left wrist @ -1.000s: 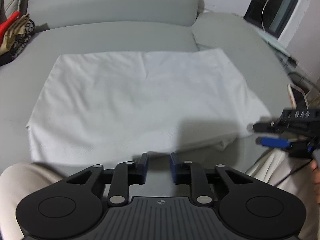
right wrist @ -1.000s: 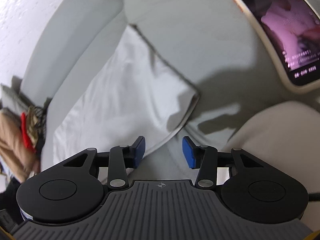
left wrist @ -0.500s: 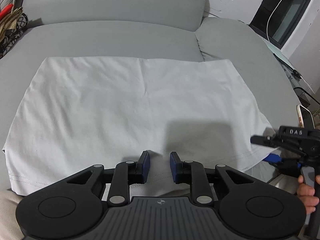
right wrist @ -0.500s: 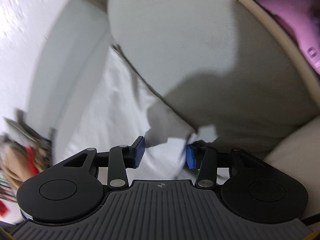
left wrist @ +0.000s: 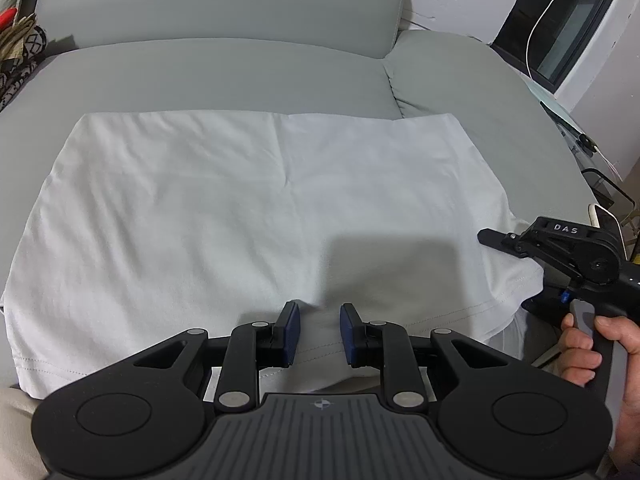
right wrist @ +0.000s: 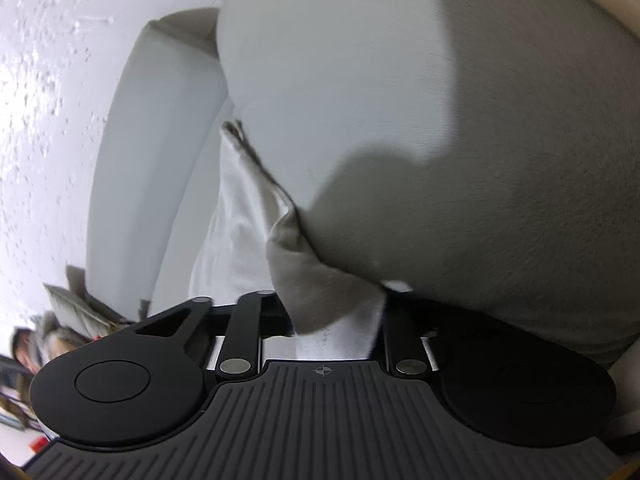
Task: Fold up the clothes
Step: 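Grasp the shirt edge with the right gripper and lift it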
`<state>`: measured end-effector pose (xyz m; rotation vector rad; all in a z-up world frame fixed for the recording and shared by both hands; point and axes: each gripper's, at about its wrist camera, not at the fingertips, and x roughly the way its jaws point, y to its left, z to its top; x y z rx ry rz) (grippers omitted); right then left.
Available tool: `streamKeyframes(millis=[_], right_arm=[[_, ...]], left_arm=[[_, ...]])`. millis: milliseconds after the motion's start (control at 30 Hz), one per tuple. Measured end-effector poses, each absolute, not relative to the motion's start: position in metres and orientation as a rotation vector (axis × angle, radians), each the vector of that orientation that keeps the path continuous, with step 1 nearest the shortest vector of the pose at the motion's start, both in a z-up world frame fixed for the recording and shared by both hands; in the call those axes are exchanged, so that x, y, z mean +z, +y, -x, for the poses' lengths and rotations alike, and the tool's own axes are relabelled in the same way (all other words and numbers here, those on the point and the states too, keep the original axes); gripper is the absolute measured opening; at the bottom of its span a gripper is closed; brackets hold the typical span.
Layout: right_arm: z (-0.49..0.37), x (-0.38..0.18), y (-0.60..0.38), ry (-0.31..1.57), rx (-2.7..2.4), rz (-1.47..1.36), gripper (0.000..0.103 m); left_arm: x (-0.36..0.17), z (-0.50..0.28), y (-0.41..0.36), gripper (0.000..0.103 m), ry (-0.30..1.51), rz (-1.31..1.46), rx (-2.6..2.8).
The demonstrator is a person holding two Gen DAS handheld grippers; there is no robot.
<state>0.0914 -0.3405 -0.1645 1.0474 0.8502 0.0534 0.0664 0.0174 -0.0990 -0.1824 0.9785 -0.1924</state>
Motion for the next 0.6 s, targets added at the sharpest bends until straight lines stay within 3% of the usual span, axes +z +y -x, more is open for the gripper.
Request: streamKeyframes(millis=[133,367,600], right_arm=[[-0.099,-0.153,-0.329,0.888,0.039,-0.998,0.005],[-0.120,-0.098,-0.288,0.947,-0.078,-0.588,0.005],[-0.117,-0.027,-0.189,0.815,-0.072,-0.089,0.005]], left_arm=[[-0.098,-0.067,0.015,0.021,0.989,0.174,-0.190],[-0.095,-0.076,0.011,0.021,1.034,0.133,-0.182],[-0.065,-0.062,0.060,0.042,0.989,0.272,-0.089]])
